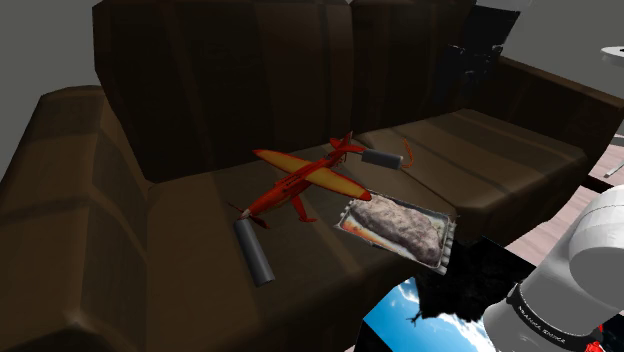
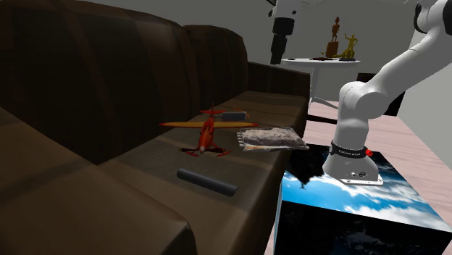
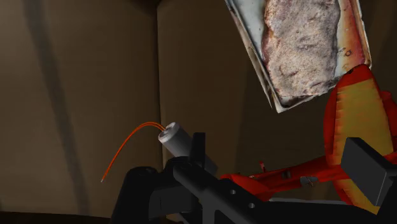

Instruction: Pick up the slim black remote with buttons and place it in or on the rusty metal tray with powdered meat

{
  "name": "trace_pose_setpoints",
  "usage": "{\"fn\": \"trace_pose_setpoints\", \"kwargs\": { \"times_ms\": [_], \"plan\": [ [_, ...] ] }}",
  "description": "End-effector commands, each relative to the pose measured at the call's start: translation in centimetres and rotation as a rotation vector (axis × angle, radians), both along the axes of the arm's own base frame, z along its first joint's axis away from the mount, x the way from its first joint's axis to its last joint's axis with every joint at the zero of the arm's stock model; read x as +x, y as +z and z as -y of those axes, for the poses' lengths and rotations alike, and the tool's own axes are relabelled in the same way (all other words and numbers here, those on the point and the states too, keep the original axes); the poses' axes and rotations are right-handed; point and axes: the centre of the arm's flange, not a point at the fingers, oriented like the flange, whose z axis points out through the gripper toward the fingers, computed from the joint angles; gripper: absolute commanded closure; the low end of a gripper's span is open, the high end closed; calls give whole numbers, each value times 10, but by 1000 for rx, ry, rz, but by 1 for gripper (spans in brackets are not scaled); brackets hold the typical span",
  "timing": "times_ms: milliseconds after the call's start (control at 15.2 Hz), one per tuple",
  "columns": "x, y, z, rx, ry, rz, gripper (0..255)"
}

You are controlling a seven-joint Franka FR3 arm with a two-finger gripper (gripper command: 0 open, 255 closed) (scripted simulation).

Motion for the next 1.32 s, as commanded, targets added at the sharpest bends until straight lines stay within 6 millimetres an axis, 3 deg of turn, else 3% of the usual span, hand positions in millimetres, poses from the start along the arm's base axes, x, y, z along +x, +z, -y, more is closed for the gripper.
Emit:
{"fn": "trace_pose_setpoints", "kwargs": {
  "times_ms": [0,1254],
  "plan": [
    [0,0,0,0,0,0,0],
    [72,-126,-202,33,-45,-52,0]
  ]
}}
